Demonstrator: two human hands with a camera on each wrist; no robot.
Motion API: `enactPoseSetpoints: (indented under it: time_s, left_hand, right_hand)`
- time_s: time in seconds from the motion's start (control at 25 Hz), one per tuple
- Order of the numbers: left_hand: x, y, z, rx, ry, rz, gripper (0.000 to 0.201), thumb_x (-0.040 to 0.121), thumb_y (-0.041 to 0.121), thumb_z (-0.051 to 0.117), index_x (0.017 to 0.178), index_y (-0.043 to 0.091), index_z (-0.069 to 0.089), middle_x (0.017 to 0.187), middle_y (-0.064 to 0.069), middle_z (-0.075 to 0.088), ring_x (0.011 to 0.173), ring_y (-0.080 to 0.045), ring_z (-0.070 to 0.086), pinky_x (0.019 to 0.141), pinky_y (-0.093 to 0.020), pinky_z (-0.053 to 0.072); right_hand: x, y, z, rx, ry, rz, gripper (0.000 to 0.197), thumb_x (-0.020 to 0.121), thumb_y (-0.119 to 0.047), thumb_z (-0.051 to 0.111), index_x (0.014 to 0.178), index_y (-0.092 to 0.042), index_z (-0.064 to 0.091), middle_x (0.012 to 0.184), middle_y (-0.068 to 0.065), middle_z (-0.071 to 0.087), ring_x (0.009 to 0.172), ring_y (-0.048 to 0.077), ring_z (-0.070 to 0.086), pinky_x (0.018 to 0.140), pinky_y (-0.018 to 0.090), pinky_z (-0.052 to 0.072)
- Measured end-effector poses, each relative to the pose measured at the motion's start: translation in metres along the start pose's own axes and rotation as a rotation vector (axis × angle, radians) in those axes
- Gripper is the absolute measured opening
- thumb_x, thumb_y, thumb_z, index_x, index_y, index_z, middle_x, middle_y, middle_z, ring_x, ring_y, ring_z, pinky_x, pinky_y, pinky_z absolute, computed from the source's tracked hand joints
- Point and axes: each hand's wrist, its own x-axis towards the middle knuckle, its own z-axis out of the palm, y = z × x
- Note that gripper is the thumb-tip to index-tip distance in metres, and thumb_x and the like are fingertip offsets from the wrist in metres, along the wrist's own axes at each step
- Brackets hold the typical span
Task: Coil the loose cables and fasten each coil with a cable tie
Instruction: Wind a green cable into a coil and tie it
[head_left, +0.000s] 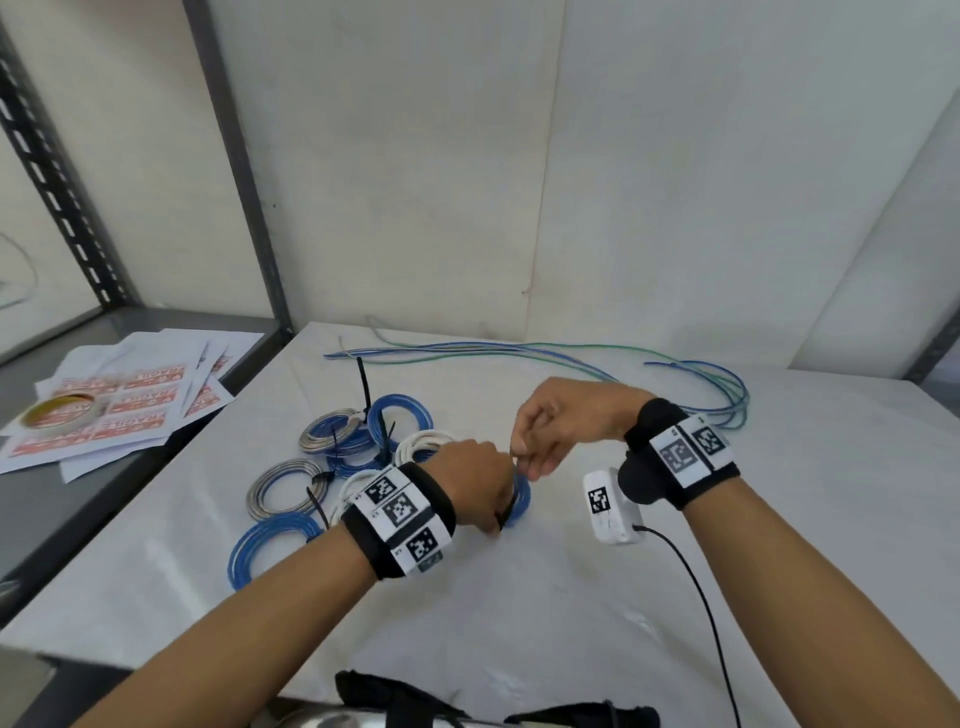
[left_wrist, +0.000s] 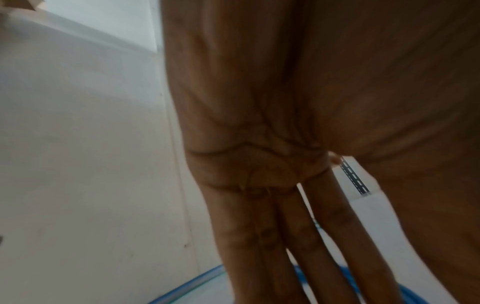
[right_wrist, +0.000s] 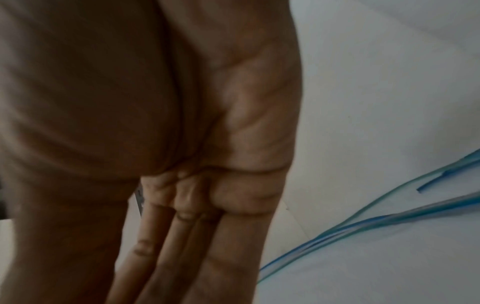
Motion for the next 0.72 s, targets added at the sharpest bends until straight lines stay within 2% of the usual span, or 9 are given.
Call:
enactPoseSetpoints:
  time_s: [0.04, 0.12, 0.2, 0.28, 0.36, 0.4, 0.48, 0.64, 0.72]
  left_hand:
    - [0.001, 0.002, 0.003, 0.024, -0.074, 0.003, 0.034, 0.087, 0.031, 0.077, 0.116, 0.013, 0.073, 0.109, -0.009, 0.068, 0.104, -0.029, 0.065, 0.075, -0.034, 0.048]
    - [0.003, -0.005, 0.003, -0.028, -0.110, 0.030, 0.031, 0.092, 0.015, 0.070, 0.122, 0.011, 0.070, 0.121, -0.008, 0.067, 0.112, -0.028, 0.063, 0.086, -0.031, 0.049]
    - [0.007, -0.014, -0.007, -0.140, -0.030, 0.020, 0.026, 0.093, 0.005, 0.060, 0.113, 0.016, 0.074, 0.118, -0.005, 0.067, 0.108, -0.025, 0.065, 0.091, -0.031, 0.051]
    - [0.015, -0.024, -0.023, -0.267, 0.035, 0.019, 0.021, 0.092, 0.004, 0.058, 0.093, 0.017, 0.075, 0.099, -0.001, 0.071, 0.091, -0.019, 0.069, 0.085, -0.033, 0.057]
    - [0.027, -0.027, -0.039, -0.371, 0.081, 0.024, 0.023, 0.090, 0.003, 0.054, 0.081, 0.018, 0.070, 0.083, 0.000, 0.073, 0.070, -0.012, 0.067, 0.071, -0.026, 0.057]
    - [0.034, -0.029, -0.046, -0.398, 0.109, 0.029, 0.024, 0.089, 0.003, 0.052, 0.078, 0.018, 0.068, 0.080, 0.000, 0.073, 0.064, -0.010, 0.065, 0.065, -0.024, 0.055]
    - [0.052, -0.034, -0.055, -0.449, 0.160, 0.035, 0.025, 0.090, 0.005, 0.051, 0.077, 0.019, 0.066, 0.080, 0.000, 0.072, 0.059, -0.010, 0.063, 0.060, -0.022, 0.051]
    - [0.085, -0.041, -0.059, -0.544, 0.216, 0.037, 0.021, 0.091, 0.007, 0.052, 0.082, 0.020, 0.066, 0.080, 0.003, 0.070, 0.061, -0.009, 0.062, 0.059, -0.020, 0.047]
    - [0.099, -0.042, -0.057, -0.542, 0.248, 0.048, 0.018, 0.091, 0.006, 0.052, 0.091, 0.016, 0.067, 0.085, 0.003, 0.070, 0.067, -0.007, 0.060, 0.060, -0.017, 0.043]
  right_hand:
    - [-0.002, 0.005, 0.002, 0.003, -0.063, 0.022, 0.014, 0.097, 0.003, 0.060, 0.105, 0.012, 0.068, 0.093, 0.020, 0.076, 0.081, 0.025, 0.075, 0.076, 0.028, 0.062]
    - [-0.003, 0.015, 0.001, 0.006, -0.087, 0.055, 0.016, 0.097, 0.002, 0.061, 0.108, 0.011, 0.067, 0.097, 0.021, 0.076, 0.083, 0.026, 0.076, 0.077, 0.029, 0.061]
    - [0.006, 0.030, -0.011, 0.001, 0.109, 0.071, 0.016, 0.099, -0.002, 0.057, 0.108, 0.004, 0.069, 0.103, 0.020, 0.075, 0.082, 0.024, 0.075, 0.073, 0.029, 0.060]
    - [0.028, 0.058, -0.039, -0.078, 0.474, 0.144, 0.015, 0.100, -0.010, 0.057, 0.105, -0.006, 0.070, 0.111, 0.017, 0.072, 0.089, 0.025, 0.072, 0.075, 0.031, 0.059]
    - [0.042, 0.088, -0.066, -0.374, 0.662, 0.340, 0.027, 0.099, -0.022, 0.061, 0.121, -0.007, 0.064, 0.129, 0.016, 0.064, 0.111, 0.031, 0.064, 0.088, 0.033, 0.051]
    - [0.047, 0.105, -0.077, -0.511, 0.673, 0.443, 0.035, 0.099, -0.024, 0.060, 0.129, -0.005, 0.059, 0.135, 0.017, 0.059, 0.120, 0.034, 0.059, 0.093, 0.035, 0.048]
    - [0.051, 0.130, -0.090, -0.650, 0.694, 0.571, 0.035, 0.100, -0.021, 0.055, 0.130, -0.002, 0.054, 0.134, 0.020, 0.058, 0.119, 0.038, 0.059, 0.092, 0.037, 0.047]
    - [0.058, 0.147, -0.097, -0.751, 0.769, 0.617, 0.026, 0.099, -0.013, 0.055, 0.123, -0.003, 0.055, 0.125, 0.018, 0.059, 0.114, 0.036, 0.061, 0.086, 0.038, 0.048]
    - [0.059, 0.142, -0.099, -0.776, 0.812, 0.599, 0.022, 0.096, -0.012, 0.062, 0.116, -0.004, 0.062, 0.117, 0.016, 0.064, 0.106, 0.034, 0.065, 0.077, 0.036, 0.046]
